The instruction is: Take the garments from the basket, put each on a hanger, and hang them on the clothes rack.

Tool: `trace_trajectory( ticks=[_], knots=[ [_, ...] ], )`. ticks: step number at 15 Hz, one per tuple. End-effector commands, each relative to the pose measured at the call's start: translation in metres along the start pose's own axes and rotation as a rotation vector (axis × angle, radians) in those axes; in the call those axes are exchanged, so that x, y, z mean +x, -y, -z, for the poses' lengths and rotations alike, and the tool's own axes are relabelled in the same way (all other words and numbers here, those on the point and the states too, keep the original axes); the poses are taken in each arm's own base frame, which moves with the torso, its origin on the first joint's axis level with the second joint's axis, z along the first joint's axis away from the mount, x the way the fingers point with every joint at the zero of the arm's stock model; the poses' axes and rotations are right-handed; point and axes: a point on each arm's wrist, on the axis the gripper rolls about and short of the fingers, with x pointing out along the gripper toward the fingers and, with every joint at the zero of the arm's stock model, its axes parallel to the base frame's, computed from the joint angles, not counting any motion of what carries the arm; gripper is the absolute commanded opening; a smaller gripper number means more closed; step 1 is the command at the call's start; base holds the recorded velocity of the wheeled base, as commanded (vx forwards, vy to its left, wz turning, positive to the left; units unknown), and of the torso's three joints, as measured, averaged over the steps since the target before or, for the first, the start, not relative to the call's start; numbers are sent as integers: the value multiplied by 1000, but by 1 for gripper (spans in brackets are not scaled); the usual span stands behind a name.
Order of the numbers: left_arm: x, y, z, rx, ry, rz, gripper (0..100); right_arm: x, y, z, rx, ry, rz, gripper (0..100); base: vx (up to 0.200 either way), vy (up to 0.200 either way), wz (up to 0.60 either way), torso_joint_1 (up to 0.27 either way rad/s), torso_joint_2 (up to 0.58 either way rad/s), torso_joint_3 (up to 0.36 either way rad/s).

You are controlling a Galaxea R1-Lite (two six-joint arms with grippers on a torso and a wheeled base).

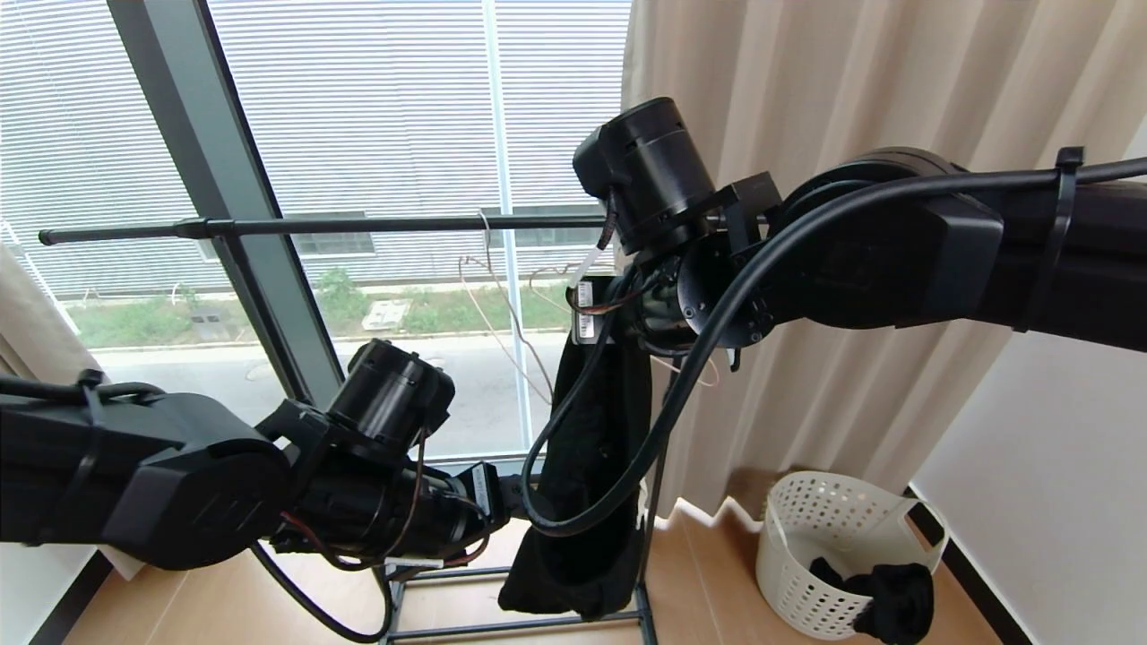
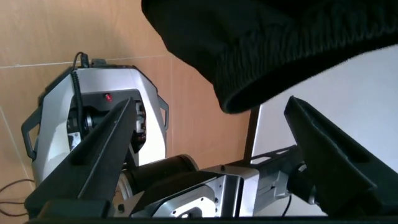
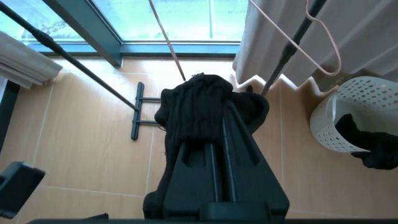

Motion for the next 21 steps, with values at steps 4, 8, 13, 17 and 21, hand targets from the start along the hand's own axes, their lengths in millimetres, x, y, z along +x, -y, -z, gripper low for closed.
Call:
trace_trajectory(
  ticks=[4,8,13,17,21],
  knots=[
    [33,-4,-1,-21,-54,-64,100,-6,-5,2,-5,11,-3,0,0,0,0,0,0,0],
    [41,-20,17,-10,-59,-184,100,-15,9,-12,42,45,18,0,0,0,0,0,0,0],
    [43,-23,27,25,-39,-224,0,-27,40,-33,99,86,61,0,0,0,0,0,0,0],
    [5,-20,18,101,88,-193,0,-41,81,-34,124,78,147,0,0,0,0,0,0,0],
    [-44,-32,-10,295,239,-180,0,-45,104,-9,97,18,200,0,0,0,0,0,0,0]
  ],
)
